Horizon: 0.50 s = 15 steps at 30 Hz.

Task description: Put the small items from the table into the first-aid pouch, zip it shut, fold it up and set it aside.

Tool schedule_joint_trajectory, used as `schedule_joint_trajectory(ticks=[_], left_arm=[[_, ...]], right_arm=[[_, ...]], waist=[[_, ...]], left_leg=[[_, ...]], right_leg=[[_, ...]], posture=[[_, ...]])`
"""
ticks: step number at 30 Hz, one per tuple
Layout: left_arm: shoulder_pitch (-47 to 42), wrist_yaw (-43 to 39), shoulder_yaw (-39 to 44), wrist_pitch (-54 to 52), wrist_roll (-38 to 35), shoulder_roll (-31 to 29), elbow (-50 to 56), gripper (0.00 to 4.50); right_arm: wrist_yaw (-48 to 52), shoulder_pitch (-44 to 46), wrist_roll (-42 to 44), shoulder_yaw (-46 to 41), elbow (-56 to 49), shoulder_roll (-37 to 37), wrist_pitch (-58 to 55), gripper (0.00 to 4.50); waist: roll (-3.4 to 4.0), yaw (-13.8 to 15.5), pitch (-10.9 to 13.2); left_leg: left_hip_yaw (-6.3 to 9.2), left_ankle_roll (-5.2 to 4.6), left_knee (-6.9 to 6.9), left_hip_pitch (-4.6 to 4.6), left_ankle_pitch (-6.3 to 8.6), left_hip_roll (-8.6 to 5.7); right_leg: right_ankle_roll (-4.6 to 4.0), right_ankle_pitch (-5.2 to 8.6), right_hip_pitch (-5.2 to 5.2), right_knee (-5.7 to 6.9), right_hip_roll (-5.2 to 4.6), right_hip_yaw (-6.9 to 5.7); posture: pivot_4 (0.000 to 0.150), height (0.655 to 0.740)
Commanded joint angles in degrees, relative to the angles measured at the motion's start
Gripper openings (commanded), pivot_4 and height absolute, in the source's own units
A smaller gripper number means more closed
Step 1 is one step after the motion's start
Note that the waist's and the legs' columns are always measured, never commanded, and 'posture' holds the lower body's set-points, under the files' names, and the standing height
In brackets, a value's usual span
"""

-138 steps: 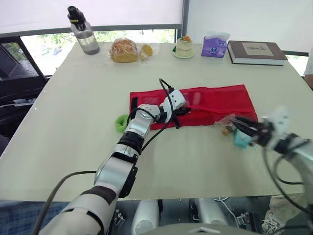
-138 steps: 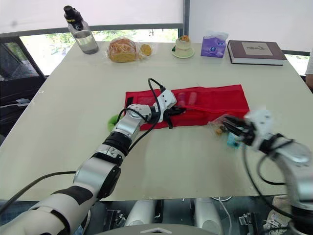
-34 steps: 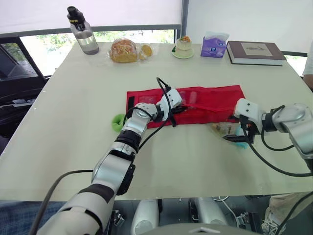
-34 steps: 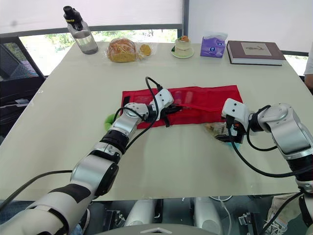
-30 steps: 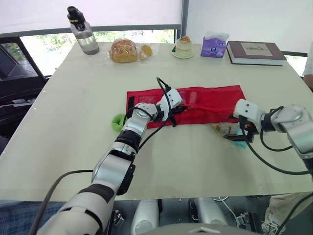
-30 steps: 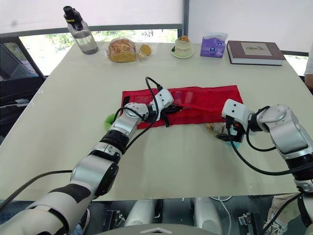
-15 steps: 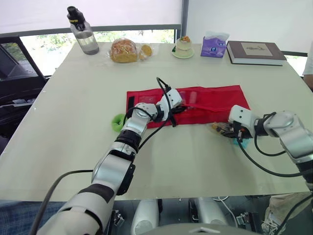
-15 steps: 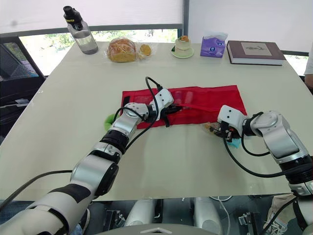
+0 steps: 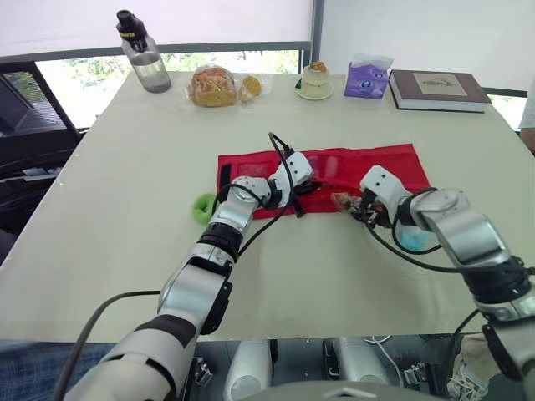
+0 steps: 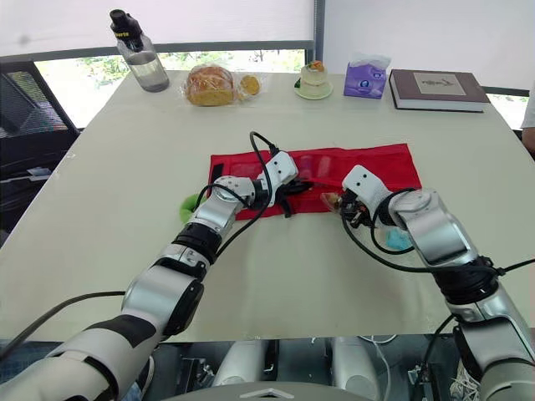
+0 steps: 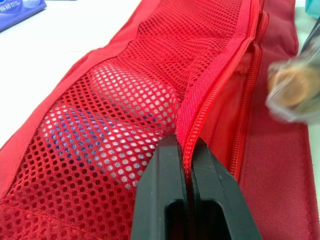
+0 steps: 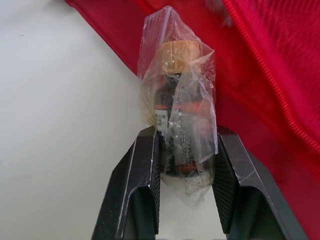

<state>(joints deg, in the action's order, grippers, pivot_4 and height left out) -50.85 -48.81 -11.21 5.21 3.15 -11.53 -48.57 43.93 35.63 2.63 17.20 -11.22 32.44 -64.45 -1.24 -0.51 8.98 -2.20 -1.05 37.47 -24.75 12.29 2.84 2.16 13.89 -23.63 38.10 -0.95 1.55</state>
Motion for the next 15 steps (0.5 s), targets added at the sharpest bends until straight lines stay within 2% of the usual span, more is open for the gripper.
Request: schedule_joint_trajectory(ticks=[1,15], left_arm=[[0.5,-1.2,-0.2,0.0,-0.7,0.8,2.7,0.0],[0.6,-1.5,-0.5,0.2,-0.3,0.7,2.9,0.0]], right_arm=[[-4.8,3.7,0.8,-2.2,1.8,-3.9,-9.3,0.85],[-18.4,11.3,6.0,-22.0,13.9,-21.3,-18.1,0.85]], waist=[[0.0,-0.1,0.0],[0.0,-0.3,0.0]], left_leg=[[0.0,0.0,0.0,0.0,0.0,0.0],[0.04,-0.01,0.07,0.07,-0.01,0.0]], right_leg=[[0.0,0.0,0.0,0.0,0.0,0.0],[-0.01,0.0,-0.05,0.32,0.02,0.01]], posture=[[0.15,0.74],[0.15,0.74]])
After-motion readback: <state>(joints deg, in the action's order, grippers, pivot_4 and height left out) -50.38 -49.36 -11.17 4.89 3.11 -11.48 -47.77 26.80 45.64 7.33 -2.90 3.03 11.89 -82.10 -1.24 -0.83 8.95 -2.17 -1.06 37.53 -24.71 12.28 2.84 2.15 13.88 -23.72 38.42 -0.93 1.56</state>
